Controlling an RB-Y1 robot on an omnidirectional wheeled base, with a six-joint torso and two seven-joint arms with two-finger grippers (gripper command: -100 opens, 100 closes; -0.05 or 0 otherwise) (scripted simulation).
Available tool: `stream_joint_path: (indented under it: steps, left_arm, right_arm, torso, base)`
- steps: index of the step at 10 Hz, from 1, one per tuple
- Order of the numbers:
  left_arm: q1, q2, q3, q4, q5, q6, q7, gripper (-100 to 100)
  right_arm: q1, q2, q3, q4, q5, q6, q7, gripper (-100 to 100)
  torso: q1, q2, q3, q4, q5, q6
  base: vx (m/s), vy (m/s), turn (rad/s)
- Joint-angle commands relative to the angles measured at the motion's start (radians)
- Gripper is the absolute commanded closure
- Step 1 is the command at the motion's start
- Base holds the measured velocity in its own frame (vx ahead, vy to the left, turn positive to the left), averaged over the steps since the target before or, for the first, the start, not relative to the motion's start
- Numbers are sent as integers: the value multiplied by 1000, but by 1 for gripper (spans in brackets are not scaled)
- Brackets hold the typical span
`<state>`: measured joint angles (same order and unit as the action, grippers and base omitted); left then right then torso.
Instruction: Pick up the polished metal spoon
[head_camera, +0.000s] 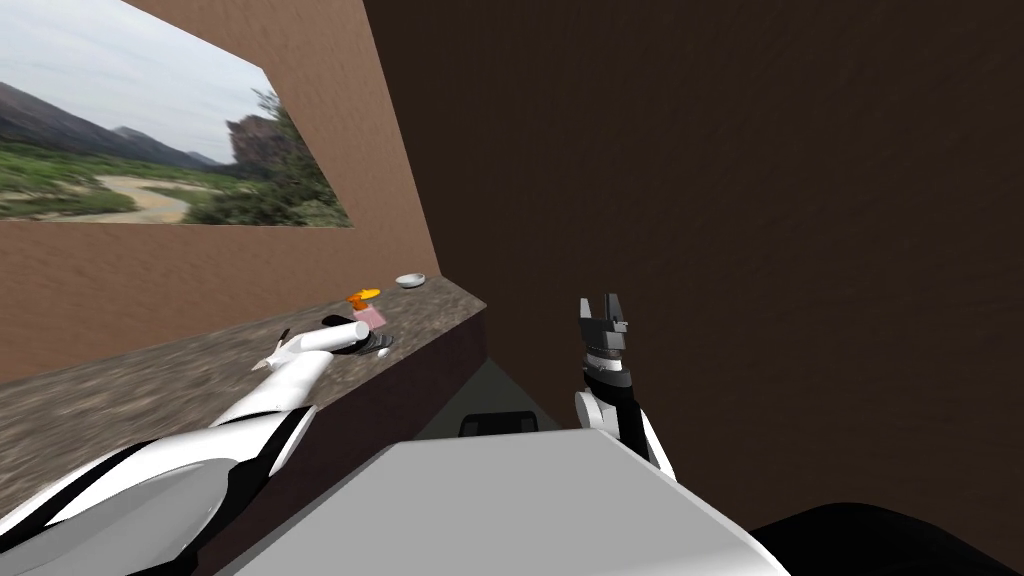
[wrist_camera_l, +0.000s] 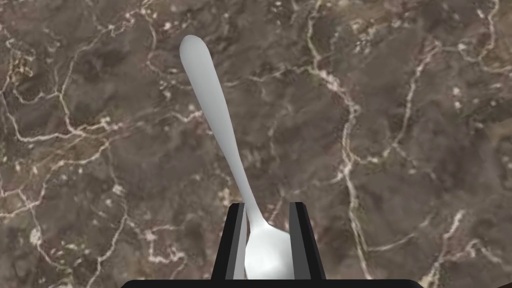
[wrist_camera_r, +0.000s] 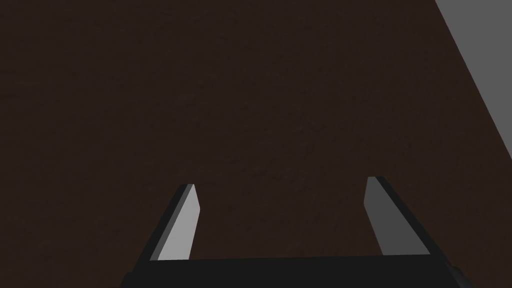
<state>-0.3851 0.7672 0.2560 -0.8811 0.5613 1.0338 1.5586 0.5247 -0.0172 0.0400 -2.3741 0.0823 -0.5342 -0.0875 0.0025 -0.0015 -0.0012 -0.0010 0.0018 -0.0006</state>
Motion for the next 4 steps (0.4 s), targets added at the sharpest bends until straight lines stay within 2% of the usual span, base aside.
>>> stream_joint_path:
  steps: [1,2,3,4]
  left_arm:
    - [-12,18,-6,-11,6,29,12,100]
    - [-16,28,-8,-20,9,44,20,100]
    - [-11,23,-5,-17,9,31,13,100]
    - [-12,24,-5,-17,10,35,14,0]
  right_arm:
    - [0,0,0,0,0,0,0,0]
    - [0,0,0,0,0,0,0,0]
    - [0,0,0,0,0,0,0,0]
    - [0,0,0,0,0,0,0,0]
  torso:
    - [0,0,0,0,0,0]
    - [-1,3,2,1,0,0]
    - [-2,6,4,2,-1,0]
    - [-1,5,3,1,0,0]
  base:
    - [-62,-18,-39]
    - [-107,-29,-52]
    - [-47,-12,-8]
    - [-8,-3,3]
